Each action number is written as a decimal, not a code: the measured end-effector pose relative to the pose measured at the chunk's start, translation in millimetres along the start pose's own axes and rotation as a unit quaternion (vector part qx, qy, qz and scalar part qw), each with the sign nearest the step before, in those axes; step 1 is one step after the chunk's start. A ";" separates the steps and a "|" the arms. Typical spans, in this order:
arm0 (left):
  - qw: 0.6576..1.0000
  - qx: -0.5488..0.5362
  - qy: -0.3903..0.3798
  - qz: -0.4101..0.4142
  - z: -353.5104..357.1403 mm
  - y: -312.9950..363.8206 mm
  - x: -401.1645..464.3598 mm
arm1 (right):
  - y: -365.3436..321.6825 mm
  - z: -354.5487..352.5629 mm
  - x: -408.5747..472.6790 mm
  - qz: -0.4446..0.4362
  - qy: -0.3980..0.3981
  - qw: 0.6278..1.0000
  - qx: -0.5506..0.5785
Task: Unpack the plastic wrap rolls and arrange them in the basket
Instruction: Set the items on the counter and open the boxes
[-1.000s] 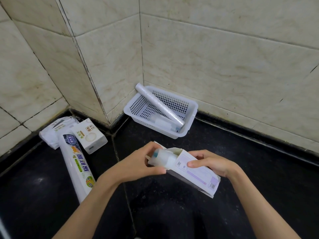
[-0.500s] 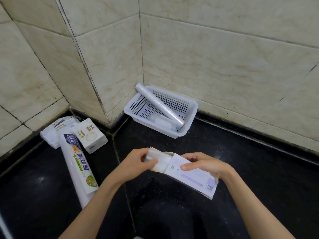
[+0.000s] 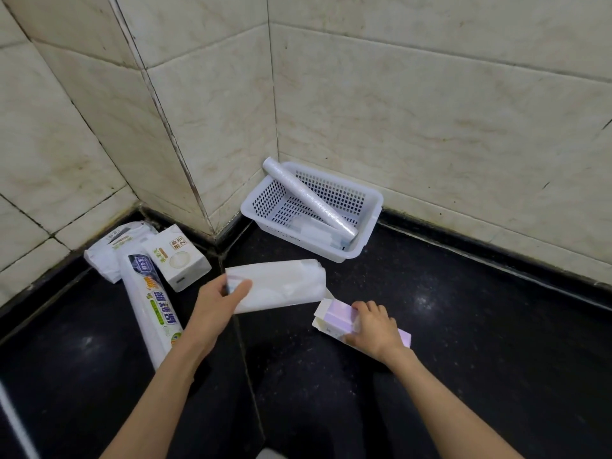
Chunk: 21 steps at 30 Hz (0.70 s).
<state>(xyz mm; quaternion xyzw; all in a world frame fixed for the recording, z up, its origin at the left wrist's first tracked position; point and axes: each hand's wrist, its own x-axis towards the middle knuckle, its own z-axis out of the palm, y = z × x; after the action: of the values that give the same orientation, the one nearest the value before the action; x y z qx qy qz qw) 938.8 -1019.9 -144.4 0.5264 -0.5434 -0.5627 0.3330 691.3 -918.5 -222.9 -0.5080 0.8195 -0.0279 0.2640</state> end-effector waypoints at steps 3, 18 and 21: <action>1.000 -0.017 0.000 -0.017 0.0 -4.3 -1.6 | 0.8 7.5 1.8 -0.008 0.013 1.000 -0.018; 0.984 0.092 -0.155 -0.001 17.1 33.1 30.8 | -55.1 -92.0 -2.4 -0.193 -0.051 0.938 0.284; 0.985 0.070 -0.155 0.012 26.8 39.4 48.7 | -60.7 -102.7 11.2 -0.180 -0.093 0.939 0.277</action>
<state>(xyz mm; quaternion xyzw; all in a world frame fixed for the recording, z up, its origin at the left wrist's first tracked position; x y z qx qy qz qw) 894.6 -1066.5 -121.6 0.4485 -0.6327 -0.5941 0.2135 689.8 -980.0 -120.1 -0.5546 0.6456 -0.2531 0.4599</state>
